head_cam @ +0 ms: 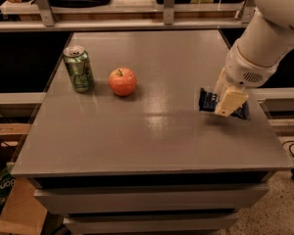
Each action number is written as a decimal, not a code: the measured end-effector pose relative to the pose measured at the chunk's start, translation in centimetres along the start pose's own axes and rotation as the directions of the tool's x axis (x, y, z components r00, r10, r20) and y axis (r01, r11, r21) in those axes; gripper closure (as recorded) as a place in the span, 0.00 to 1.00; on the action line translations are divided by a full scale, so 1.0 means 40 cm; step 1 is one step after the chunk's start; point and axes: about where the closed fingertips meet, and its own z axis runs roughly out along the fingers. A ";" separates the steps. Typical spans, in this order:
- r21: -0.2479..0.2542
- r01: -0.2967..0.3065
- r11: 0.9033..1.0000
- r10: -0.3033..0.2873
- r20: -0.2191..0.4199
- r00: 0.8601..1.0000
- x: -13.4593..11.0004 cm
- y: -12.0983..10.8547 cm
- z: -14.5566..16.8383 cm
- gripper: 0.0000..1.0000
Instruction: Move rxbar blueberry near apple
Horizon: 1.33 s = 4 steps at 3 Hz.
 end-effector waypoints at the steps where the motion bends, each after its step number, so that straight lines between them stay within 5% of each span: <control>1: 0.006 0.102 0.995 -0.103 0.041 0.994 -0.087 -0.025 0.004 1.00; 4: -0.010 0.305 0.952 -0.301 0.129 0.945 -0.277 -0.054 0.045 1.00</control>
Offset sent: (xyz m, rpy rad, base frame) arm 0.0361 0.0951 0.0142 0.0569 -0.0592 0.3100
